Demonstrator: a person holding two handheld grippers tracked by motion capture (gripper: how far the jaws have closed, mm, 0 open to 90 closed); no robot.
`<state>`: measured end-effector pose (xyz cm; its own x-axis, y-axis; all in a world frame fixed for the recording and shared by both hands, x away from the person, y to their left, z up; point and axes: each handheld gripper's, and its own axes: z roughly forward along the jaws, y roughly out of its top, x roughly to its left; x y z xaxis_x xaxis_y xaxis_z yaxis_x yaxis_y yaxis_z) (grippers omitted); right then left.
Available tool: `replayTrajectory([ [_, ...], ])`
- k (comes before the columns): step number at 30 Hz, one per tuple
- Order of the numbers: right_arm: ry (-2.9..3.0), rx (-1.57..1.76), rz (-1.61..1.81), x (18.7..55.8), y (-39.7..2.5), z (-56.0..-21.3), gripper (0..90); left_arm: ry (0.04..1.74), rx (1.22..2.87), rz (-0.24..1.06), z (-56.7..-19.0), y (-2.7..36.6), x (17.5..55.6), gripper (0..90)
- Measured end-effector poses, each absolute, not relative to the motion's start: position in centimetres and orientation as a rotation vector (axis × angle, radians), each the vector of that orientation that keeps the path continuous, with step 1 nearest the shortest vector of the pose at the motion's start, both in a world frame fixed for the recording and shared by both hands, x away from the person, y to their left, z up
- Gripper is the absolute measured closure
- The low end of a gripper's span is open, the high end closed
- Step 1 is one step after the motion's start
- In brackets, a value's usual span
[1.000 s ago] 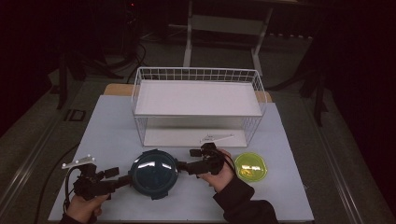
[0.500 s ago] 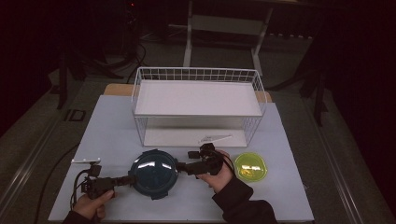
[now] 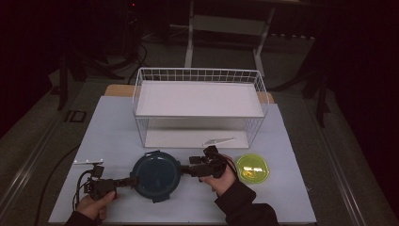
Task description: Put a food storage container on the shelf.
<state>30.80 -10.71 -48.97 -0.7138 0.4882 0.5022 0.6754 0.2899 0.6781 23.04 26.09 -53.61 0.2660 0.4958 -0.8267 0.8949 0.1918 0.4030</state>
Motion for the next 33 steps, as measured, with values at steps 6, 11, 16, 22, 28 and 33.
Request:
replayTrajectory([
  [6, -2.301, -1.085, -1.362, 30.8, -10.6, -49.7, 35.7, 1.333, 1.508, -0.431, -52.9, 25.8, 22.8, 54.5],
  [11, -2.268, -1.075, -1.317, 30.5, -10.5, -50.1, 43.8, 1.295, 1.539, -0.418, -52.7, 25.8, 22.6, 55.1],
  [16, -2.25, -1.073, -1.279, 30.4, -10.3, -50.5, 48.2, 1.28, 1.549, -0.413, -52.7, 25.7, 22.4, 55.7],
  [22, -2.185, -1.071, -1.283, 30.3, -10.4, -51.0, 51.7, 1.275, 1.548, -0.401, -52.6, 25.7, 22.2, 55.9],
  [28, -2.184, -1.067, -1.294, 29.8, -10.5, -51.0, 52.6, 1.287, 1.522, -0.4, -52.7, 25.5, 21.8, 56.4],
  [33, -2.199, -1.076, -1.308, 29.4, -10.6, -50.8, 53.3, 1.303, 1.526, -0.382, -52.2, 25.2, 21.3, 57.1],
])
